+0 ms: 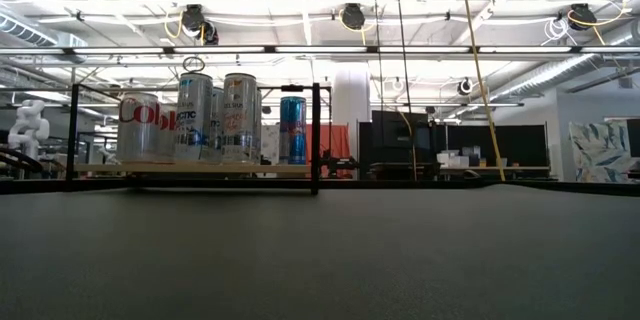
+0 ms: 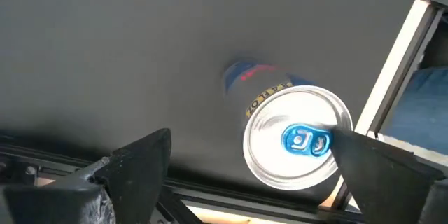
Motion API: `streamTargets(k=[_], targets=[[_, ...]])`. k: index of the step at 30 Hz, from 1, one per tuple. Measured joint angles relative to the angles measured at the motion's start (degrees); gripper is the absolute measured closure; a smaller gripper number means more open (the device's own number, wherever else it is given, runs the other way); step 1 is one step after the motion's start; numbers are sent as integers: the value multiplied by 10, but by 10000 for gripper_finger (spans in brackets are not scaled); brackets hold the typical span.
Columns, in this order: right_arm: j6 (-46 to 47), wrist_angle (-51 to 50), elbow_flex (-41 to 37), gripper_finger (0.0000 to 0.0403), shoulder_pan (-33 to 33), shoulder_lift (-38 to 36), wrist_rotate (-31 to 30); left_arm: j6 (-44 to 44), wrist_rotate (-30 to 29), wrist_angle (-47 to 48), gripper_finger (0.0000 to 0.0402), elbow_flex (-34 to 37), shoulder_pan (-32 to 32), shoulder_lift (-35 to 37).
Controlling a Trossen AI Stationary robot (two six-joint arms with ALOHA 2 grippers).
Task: Place canned beverage on shelf
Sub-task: Put the blue soda can on the shelf aligned with the blue soda can
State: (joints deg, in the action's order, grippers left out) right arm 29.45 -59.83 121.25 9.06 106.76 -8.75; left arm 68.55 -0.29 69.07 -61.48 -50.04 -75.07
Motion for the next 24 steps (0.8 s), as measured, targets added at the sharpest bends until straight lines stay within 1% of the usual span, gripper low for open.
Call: streamTargets(k=[6,12,16,24], targets=[[-1,0,0,403,0,0,0,0,-22,21,20,-18,0,3],[-4,0,0,403,0,0,0,2,-22,63,20,-29,0,5],[-24,0,0,403,0,0,0,11,-21,63,20,-29,0,5],[-31,0,0,403,0,0,-1,13,-7,46,20,-29,0,5]])
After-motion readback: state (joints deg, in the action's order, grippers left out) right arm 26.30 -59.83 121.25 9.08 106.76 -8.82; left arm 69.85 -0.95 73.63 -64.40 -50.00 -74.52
